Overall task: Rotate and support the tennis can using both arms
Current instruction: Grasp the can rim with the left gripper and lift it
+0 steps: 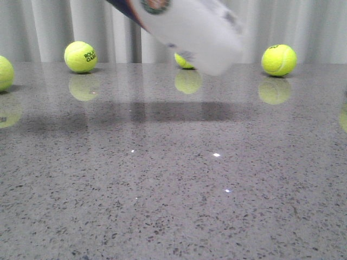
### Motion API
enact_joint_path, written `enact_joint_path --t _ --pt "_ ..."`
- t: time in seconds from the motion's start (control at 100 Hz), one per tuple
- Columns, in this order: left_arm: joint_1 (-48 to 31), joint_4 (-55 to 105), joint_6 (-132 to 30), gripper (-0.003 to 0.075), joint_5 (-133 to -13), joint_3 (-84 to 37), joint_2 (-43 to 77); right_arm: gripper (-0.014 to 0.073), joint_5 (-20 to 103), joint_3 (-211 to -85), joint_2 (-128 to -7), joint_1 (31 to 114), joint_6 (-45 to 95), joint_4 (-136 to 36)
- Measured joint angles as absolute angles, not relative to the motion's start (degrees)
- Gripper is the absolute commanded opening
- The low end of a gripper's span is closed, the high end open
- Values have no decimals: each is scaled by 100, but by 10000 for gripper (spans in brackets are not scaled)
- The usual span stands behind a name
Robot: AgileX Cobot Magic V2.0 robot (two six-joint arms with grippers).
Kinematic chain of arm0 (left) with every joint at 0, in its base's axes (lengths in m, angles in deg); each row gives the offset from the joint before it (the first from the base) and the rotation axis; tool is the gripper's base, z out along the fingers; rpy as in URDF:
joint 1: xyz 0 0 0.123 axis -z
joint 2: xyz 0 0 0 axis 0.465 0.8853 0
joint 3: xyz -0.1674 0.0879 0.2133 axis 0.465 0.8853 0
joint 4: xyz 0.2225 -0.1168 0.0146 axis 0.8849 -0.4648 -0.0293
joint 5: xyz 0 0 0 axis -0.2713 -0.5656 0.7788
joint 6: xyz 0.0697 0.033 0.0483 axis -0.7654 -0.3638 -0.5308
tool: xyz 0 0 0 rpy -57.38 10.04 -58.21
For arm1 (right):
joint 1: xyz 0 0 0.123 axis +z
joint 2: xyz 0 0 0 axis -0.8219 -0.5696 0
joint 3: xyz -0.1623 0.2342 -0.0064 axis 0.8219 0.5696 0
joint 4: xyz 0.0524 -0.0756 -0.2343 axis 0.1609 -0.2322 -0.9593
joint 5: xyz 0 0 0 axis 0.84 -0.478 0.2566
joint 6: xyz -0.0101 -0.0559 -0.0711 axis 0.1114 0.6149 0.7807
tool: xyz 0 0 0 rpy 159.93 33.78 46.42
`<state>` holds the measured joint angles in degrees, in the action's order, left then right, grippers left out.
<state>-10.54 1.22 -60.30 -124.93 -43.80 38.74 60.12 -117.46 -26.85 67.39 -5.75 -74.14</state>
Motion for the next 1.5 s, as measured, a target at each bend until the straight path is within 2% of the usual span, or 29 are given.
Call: enact_joint_path --t 0.2,0.41,0.81,1.26,1.35,1.5 --pt "-1054 2146 -5157 -21 -12819 -4576 3055 -70 6012 -11746 -2685 6739 -583 -7414" --pt "-1054 3402 -4485 -21 -13256 -4581 2771 -70 6012 -11746 -2685 6739 -583 -7414" --pt "-1054 4582 -3698 -21 -13281 -4581 2756 -70 6012 -11746 -2685 6739 -583 -7414" --pt "-1054 4781 -3627 -16 -13291 -4335 2756 -70 6012 -11746 -2685 6739 -583 -7414" --pt "-1054 4781 -3627 49 -13291 -4335 2756 -70 6012 -11746 -2685 6739 -583 -7414" --pt "-1054 4769 -3627 279 -13291 -4335 2756 -70 6012 -11746 -2685 6739 -583 -7414"
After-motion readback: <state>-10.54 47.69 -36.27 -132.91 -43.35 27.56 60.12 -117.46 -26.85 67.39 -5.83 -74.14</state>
